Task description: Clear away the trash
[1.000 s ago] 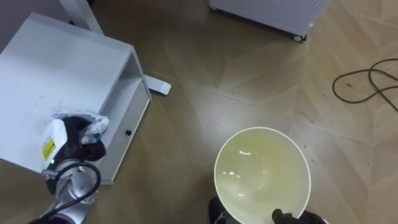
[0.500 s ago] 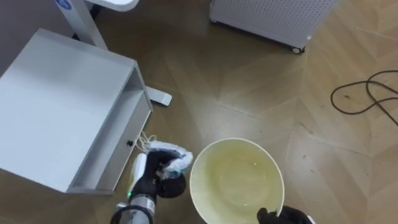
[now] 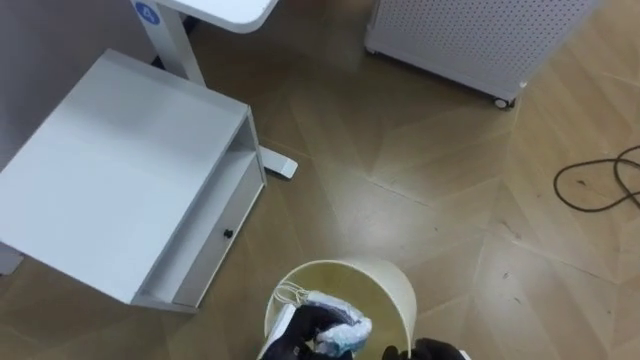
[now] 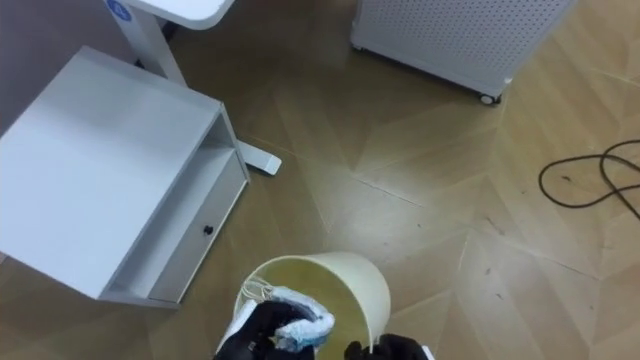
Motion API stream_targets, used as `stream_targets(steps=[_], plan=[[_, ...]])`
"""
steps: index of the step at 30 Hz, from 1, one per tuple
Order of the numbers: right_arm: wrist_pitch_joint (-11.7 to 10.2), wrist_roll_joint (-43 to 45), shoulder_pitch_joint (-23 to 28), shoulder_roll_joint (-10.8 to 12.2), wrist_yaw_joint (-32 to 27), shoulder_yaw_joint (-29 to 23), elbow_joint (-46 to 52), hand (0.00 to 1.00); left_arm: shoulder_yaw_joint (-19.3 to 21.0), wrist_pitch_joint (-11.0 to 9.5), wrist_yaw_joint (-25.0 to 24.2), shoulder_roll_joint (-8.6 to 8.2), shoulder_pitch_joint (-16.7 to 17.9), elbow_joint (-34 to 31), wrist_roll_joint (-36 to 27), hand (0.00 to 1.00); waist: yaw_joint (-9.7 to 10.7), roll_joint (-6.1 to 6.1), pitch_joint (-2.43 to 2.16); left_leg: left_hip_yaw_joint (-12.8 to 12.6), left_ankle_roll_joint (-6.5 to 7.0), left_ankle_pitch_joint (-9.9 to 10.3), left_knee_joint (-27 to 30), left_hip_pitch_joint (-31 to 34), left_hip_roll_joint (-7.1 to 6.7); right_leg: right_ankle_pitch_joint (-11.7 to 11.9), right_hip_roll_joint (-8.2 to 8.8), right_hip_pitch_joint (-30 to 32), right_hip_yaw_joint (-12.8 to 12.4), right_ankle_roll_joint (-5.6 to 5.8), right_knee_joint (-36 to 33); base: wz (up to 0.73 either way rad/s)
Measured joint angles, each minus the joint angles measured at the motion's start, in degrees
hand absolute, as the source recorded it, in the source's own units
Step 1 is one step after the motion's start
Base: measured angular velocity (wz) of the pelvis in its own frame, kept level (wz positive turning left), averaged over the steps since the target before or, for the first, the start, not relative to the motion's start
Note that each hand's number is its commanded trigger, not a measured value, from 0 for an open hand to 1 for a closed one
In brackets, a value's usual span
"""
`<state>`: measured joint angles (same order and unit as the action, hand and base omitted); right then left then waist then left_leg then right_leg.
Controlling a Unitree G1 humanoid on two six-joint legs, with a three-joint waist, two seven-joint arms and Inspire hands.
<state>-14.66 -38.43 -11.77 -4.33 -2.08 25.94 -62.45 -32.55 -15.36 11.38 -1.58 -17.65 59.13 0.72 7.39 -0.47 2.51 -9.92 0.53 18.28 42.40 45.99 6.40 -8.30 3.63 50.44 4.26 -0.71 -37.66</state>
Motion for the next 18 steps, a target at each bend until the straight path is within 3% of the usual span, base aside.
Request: stream_targets(steps=[1,18], plan=[[-0.11,0.42,-0.1,0.07,-0.02,0.03,-0.09,1.0,-0.37,0.0,-0.21,-0.02,-0.01,0.0,0.0,0.0,-0.01,-0.08,0.02,-0.25,0.01,0.0,-0.09,-0.16,0.0,0.02,-0.03,0.01,-0.27,0.04,-0.03,-0.1],[-0.19,1.29,-0.2,0.31,0.26,0.27,-0.14,1.0,-1.49,0.07,-4.4,0.54,1.58,0.87,3.96,0.0,-0.11,-0.82,0.41,-0.84,0.03,-0.06,-1.09,-0.62,-0.09,0.13,-0.04,0.08,-0.75,0.14,0.7,-0.01]])
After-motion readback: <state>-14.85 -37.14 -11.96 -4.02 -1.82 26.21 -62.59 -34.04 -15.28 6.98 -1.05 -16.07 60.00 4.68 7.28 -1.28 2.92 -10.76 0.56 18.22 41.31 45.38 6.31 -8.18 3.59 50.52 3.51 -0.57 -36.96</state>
